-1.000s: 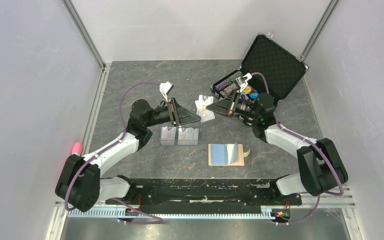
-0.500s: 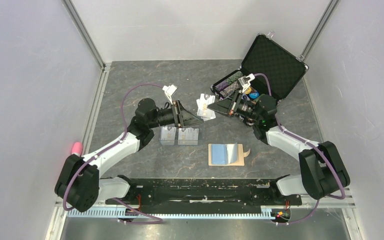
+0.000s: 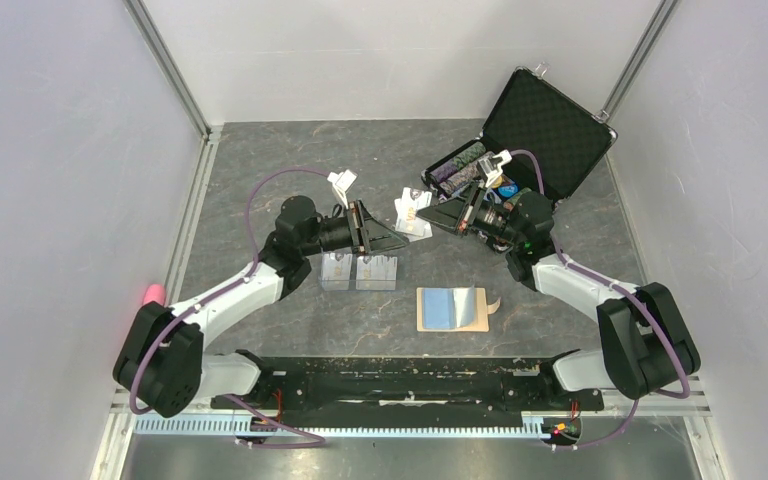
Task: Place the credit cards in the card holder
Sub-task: Place the credit card in the storage box.
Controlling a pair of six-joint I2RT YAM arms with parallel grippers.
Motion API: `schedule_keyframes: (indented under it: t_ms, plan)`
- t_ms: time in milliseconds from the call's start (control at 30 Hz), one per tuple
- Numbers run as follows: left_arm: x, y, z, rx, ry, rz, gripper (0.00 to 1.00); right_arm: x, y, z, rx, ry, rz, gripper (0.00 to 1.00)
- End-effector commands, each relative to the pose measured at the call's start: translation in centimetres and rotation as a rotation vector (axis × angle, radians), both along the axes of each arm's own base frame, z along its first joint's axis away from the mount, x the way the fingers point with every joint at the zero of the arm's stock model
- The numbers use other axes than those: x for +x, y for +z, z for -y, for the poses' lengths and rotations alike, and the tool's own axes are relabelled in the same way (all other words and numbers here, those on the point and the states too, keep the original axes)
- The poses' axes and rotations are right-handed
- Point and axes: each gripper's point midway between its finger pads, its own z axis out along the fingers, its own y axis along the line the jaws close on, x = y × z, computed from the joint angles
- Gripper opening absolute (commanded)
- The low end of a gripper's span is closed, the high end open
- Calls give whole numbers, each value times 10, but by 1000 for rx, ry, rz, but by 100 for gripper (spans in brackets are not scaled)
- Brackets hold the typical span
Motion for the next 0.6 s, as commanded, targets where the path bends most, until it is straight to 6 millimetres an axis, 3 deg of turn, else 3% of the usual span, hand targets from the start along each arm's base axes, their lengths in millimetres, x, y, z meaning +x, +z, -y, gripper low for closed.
schedule_keyframes:
  t_ms: [0, 433, 567]
  plan:
    - [8, -8, 0, 29, 39, 38, 44, -12, 28, 1, 51, 15, 97, 0]
    - [12, -39, -7, 170, 64, -11, 43, -13, 29, 1, 58, 24, 103, 0]
    - [11, -28, -6, 131, 66, 25, 44, -14, 27, 0, 56, 32, 99, 0]
